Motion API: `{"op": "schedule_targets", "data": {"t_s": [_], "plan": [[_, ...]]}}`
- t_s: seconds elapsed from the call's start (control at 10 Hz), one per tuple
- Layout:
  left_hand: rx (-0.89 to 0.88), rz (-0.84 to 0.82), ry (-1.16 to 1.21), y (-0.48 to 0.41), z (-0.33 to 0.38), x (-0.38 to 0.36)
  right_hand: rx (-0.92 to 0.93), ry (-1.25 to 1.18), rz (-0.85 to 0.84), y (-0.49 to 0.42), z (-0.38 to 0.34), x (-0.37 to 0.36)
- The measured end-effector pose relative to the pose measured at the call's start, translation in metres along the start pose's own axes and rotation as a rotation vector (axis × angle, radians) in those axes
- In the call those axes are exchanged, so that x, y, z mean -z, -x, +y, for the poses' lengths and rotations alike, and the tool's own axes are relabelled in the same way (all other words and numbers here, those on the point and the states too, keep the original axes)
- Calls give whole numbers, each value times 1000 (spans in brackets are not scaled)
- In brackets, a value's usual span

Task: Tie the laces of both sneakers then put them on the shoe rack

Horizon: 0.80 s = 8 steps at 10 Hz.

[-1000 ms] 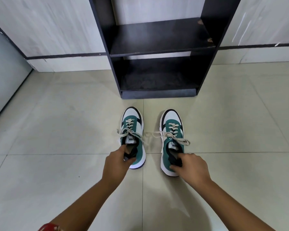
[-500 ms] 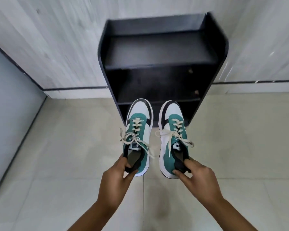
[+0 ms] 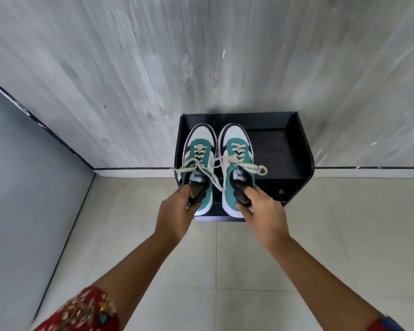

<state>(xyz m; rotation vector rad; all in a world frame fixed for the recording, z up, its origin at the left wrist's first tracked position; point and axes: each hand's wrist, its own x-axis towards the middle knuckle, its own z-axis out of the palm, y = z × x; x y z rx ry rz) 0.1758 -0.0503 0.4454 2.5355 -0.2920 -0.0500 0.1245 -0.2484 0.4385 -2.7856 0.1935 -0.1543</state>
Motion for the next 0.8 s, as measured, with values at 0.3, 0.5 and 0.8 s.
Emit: {"op": "schedule_targets", "data": {"t_s": [0.3, 0.5, 0.8], "plan": [[45, -122, -96, -66, -5, -14, -64, -7, -144, -73, -5, -16], [80, -124, -61, -68, -8, -20, -93, -14, -142, -73, -8, -27], [224, -115, -51, -59, 12, 4, -182, -53, -90, -57, -23, 8]]}}
